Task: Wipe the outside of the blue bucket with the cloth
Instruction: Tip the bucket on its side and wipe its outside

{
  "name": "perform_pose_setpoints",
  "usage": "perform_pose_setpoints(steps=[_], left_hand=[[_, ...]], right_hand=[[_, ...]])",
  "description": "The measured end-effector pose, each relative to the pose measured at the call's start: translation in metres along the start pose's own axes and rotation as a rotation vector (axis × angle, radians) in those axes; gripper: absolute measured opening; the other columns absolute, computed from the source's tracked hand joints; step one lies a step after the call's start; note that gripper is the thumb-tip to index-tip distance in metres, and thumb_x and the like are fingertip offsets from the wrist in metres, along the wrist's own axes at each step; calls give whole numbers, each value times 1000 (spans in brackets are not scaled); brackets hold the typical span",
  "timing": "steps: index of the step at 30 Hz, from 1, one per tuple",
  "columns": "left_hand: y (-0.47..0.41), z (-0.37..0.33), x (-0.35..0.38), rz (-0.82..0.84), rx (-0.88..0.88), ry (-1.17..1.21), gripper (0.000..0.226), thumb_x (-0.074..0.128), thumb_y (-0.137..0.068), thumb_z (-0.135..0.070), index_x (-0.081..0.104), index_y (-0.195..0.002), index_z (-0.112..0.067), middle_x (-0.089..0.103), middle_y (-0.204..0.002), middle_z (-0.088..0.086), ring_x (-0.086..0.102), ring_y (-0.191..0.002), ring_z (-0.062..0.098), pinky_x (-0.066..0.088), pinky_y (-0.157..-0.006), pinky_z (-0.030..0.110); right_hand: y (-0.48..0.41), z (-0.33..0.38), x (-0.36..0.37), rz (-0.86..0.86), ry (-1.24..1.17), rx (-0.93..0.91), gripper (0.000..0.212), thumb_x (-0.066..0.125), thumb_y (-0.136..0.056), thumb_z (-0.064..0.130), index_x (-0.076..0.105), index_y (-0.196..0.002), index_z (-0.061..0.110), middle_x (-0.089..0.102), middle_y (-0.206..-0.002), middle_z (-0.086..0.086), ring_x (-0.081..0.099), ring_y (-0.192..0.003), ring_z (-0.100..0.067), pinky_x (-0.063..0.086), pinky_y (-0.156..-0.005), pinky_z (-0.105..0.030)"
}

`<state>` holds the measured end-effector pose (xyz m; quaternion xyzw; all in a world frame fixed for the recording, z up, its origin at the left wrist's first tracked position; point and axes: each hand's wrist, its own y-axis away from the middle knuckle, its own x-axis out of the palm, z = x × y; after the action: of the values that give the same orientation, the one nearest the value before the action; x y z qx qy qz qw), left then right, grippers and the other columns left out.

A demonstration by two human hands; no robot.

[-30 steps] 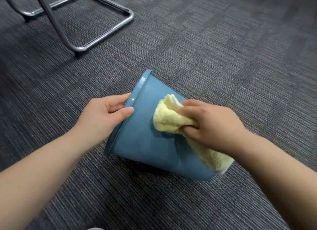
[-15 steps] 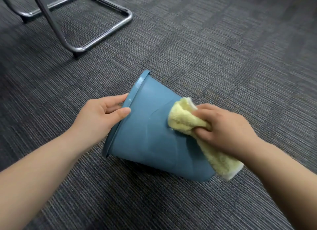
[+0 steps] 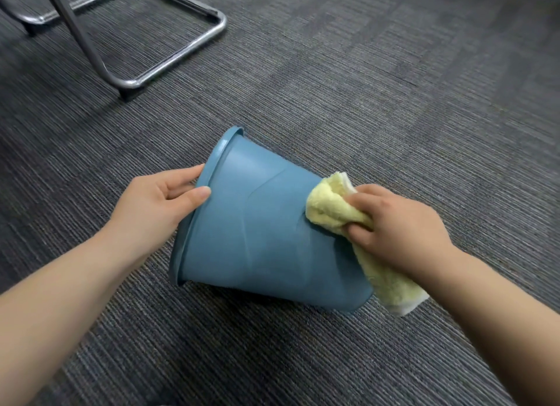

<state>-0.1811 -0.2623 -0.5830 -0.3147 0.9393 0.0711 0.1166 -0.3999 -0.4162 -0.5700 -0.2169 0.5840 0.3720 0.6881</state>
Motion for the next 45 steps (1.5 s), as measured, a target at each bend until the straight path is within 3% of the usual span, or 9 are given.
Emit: perform_pose_setpoints(steps=[9, 14, 16, 22, 27, 33, 37, 40, 45], left_hand=[[0, -9, 10, 29, 39, 20, 37, 58, -80, -7, 65, -78, -43, 69, -64, -28, 65, -69, -7, 49, -57, 7], [2, -7, 8, 25, 21, 58, 38, 56, -80, -3, 65, -76, -40, 69, -60, -26, 65, -62, -7, 48, -52, 7], [2, -5, 6, 27, 18, 34, 38, 57, -80, -4, 66, -75, -41, 69, -61, -26, 65, -63, -7, 49, -53, 8], [-2, -3, 3, 24, -5, -3, 32, 60, -79, -9, 64, -85, -40, 70, -65, -26, 66, -68, -5, 52, -61, 11], [-3, -1, 5, -28, -40, 20, 32, 57, -80, -5, 60, -96, -32, 66, -55, -28, 63, -58, -11, 45, -50, 4], [-4, -2, 3, -25, -50, -28, 32, 58, -80, -6, 62, -86, -37, 67, -57, -28, 64, -62, -9, 49, -55, 6], [-6, 1, 5, -60, -82, 2, 33, 56, -81, -5, 56, -106, -27, 65, -53, -28, 62, -57, -11, 45, -49, 5], [-7, 2, 5, -78, -113, 17, 35, 56, -82, -5, 53, -111, -23, 65, -53, -28, 62, -56, -10, 46, -49, 6], [-9, 0, 7, -91, -118, 6, 34, 55, -82, -3, 53, -110, -23, 63, -49, -28, 61, -53, -11, 45, -46, 5]], right_hand=[[-4, 49, -2, -80, 63, -339, 34, 48, -78, 34, 50, -112, 32, 53, -119, 6, 56, -93, -26, 25, -57, -28], [-10, 23, -4, -101, 133, -125, 33, 45, -82, 36, 46, -114, 27, 47, -125, 5, 54, -100, -27, 26, -60, -29], [-5, 24, -3, -116, 166, -143, 34, 48, -80, 36, 47, -113, 27, 48, -125, 4, 54, -97, -27, 25, -59, -29], [21, 39, 11, -54, 150, -373, 49, 80, -44, 35, 68, -91, 28, 72, -99, 0, 63, -54, -23, 45, -43, -23], [13, 10, 12, -96, 135, -100, 45, 50, -79, 35, 42, -123, 34, 42, -136, 7, 54, -100, -25, 34, -63, -29], [27, 29, 19, -45, 123, -317, 50, 80, -42, 34, 69, -90, 27, 72, -96, 0, 63, -53, -21, 44, -41, -19], [17, 2, 17, -55, 90, -104, 45, 58, -74, 34, 50, -118, 35, 51, -131, 7, 60, -96, -25, 43, -62, -29], [13, -19, 15, -69, 97, 91, 35, 48, -80, 36, 48, -114, 32, 48, -127, 6, 56, -99, -25, 33, -60, -29], [20, -4, 21, -17, 117, -91, 40, 48, -77, 37, 46, -117, 35, 47, -128, 8, 56, -100, -24, 31, -60, -28]])
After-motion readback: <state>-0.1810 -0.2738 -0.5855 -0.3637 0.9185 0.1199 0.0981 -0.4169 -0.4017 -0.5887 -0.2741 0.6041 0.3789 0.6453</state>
